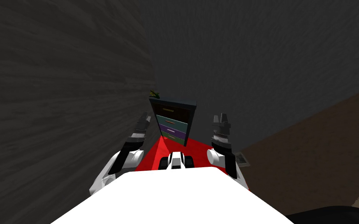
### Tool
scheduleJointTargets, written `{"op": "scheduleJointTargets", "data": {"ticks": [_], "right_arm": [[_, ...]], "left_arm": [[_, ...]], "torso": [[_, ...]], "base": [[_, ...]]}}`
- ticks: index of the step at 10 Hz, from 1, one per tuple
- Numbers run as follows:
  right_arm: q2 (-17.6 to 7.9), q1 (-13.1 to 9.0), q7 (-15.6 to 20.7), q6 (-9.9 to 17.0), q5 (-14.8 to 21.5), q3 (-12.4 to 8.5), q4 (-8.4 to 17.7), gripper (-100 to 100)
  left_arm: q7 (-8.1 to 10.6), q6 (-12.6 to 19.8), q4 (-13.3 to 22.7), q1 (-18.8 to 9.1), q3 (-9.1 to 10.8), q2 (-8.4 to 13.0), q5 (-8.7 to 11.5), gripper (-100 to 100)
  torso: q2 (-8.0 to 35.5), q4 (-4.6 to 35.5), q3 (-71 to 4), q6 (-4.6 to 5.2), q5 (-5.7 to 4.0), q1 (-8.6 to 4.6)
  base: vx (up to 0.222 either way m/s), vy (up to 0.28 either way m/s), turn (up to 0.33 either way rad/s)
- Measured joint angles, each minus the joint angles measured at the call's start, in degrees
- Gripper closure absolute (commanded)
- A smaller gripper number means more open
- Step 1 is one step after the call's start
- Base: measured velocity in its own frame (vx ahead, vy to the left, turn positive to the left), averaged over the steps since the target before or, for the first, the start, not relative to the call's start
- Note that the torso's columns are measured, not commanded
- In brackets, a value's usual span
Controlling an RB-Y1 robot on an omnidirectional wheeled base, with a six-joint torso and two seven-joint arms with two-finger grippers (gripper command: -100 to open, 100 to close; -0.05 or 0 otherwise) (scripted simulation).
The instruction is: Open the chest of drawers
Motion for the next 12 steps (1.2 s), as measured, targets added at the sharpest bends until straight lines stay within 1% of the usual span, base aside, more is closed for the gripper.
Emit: {"op": "scheduleJointTargets", "data": {"ticks": [7,9,10,12], "right_arm": [[0.00,0.00,0.00,0.00,0.00,0.00,0.00,0],[0.00,0.00,0.00,0.00,0.00,0.00,0.00,0],[0.00,0.00,0.00,0.00,0.00,0.00,0.00,0],[0.00,0.00,0.00,0.00,0.00,0.00,0.00,0]], "left_arm": [[2.02,9.80,-0.74,-2.79,-1.00,0.70,-0.71,-100],[2.87,13.01,-0.82,-3.88,-1.26,1.10,-0.90,-100],[3.10,14.20,-0.82,-4.14,-1.37,1.15,-0.98,-100],[3.63,17.56,-1.08,-5.22,-1.82,1.46,-1.32,-100]], "torso": [[0.00,0.00,0.00,0.01,0.00,-0.01],[-0.02,-0.01,-0.01,0.00,0.00,0.02],[0.03,0.00,0.01,-0.02,0.00,0.00],[0.02,0.01,0.01,0.01,0.00,0.00]], "base": [[0.027,0.013,-0.088],[0.033,0.017,-0.079],[0.025,0.011,-0.087],[0.024,0.017,-0.095]]}}
